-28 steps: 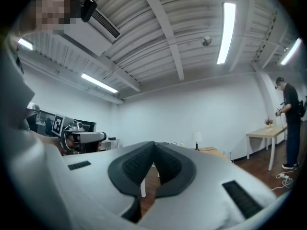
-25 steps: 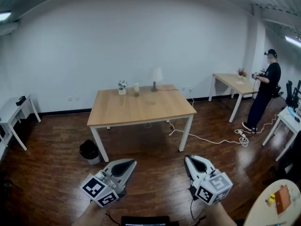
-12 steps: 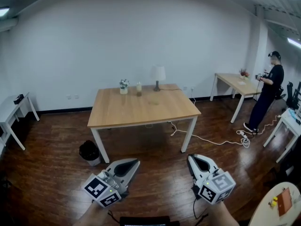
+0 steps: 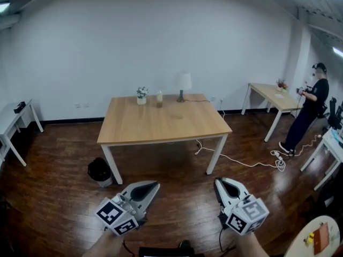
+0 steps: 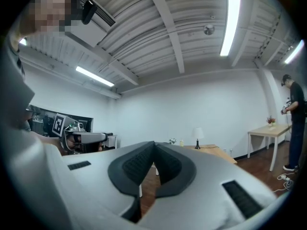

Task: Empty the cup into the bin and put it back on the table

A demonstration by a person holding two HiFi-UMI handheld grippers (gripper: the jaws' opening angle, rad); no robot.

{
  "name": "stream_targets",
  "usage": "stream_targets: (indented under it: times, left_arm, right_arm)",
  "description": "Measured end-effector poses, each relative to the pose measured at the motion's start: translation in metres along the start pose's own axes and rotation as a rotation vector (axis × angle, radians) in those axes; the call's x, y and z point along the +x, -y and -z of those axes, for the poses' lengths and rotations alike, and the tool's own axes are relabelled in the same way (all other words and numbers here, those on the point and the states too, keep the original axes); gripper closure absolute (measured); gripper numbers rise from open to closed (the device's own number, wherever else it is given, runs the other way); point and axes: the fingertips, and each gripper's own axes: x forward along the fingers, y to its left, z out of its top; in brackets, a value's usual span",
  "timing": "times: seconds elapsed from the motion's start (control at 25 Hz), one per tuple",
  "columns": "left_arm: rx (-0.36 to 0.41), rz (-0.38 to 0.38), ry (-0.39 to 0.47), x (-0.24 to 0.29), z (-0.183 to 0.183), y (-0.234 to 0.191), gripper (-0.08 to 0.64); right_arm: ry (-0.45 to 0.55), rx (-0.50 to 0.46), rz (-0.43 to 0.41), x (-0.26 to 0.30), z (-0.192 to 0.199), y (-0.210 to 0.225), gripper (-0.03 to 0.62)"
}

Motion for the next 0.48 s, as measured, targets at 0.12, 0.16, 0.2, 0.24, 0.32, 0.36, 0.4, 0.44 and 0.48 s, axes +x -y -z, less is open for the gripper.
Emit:
stream_targets:
  times: [0.12, 0.16, 0.2, 0.24, 0.32, 0.36, 0.4, 0.44, 0.48]
  left_arm:
    - [0.009, -0.009, -0.007, 0.013, 0.005, -0.009, 0.566]
    - [0.01, -0.016, -0.012, 0.018, 0.007, -0.013, 0.565]
    - [0.011, -0.022, -0.016, 0.023, 0.01, -0.017, 0.566]
    - [0.011, -0.028, -0.02, 0.028, 0.012, -0.023, 0.566]
    - [0.014, -0.038, -0.023, 0.04, 0.013, -0.034, 0.566]
    - [0.016, -0.044, -0.022, 0.046, 0.013, -0.04, 0.566]
    - [0.019, -0.048, -0.02, 0.053, 0.013, -0.044, 0.566]
    - [0.023, -0.05, -0.017, 0.06, 0.012, -0.048, 0.566]
    - [0.028, -0.051, -0.014, 0.066, 0.012, -0.05, 0.566]
  right_arm:
    - [0.011, 0.007, -0.007, 0.014, 0.0, 0.017, 0.591]
    - [0.012, 0.012, -0.011, 0.019, 0.001, 0.022, 0.591]
    - [0.011, 0.016, -0.017, 0.025, 0.002, 0.028, 0.591]
    - [0.01, 0.016, -0.023, 0.031, 0.003, 0.033, 0.591]
    - [0.01, 0.011, -0.034, 0.044, 0.001, 0.043, 0.591]
    - [0.012, 0.01, -0.04, 0.05, 0.0, 0.049, 0.591]
    - [0.014, 0.01, -0.047, 0.056, -0.001, 0.055, 0.591]
    - [0.016, 0.009, -0.054, 0.061, -0.002, 0.061, 0.591]
    - [0.019, 0.008, -0.059, 0.066, -0.002, 0.067, 0.591]
